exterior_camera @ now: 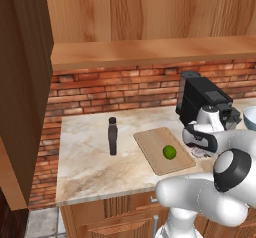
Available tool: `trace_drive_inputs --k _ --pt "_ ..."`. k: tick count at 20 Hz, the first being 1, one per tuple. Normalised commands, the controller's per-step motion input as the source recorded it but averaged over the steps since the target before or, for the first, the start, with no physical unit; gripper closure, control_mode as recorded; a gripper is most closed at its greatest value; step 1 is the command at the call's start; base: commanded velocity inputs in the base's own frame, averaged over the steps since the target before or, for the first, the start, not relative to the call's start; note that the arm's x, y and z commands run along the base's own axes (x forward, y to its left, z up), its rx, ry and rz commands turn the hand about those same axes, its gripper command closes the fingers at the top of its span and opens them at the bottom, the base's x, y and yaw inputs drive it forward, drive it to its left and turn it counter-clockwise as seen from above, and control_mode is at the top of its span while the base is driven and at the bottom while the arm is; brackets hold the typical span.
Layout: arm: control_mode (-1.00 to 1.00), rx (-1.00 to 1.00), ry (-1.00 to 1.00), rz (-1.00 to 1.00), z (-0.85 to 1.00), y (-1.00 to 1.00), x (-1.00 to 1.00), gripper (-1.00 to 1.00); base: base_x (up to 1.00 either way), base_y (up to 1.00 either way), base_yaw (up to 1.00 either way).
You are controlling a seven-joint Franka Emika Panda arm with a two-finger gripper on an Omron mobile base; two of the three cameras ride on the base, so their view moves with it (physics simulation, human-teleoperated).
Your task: Open the cabinet. Place the bowl and condiment on the counter. Then place the lime and garlic on the cutting board.
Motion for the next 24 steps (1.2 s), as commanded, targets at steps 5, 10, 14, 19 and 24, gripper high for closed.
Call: trace_drive_inputs --k 5,10,14,19,24 --pt "-1.00 0.00 0.00 -0.02 -0.14 -0.06 0.03 -1.00 0.00 0.00 0.00" --pt "-1.00 0.00 0.00 -0.02 -0.12 -0.04 0.00 -1.00 0.00 0.00 0.00" --pt "-1.00 0.00 0.00 0.00 -0.05 0.00 0.00 -1.00 0.00 0.00 0.00" --pt "-1.00 0.00 0.00 0.00 -0.12 0.00 0.00 1.00 0.00 0.00 0.00" --pt "-1.00 0.00 0.01 0.00 -0.09 0.00 0.00 1.00 0.00 0.00 0.00"
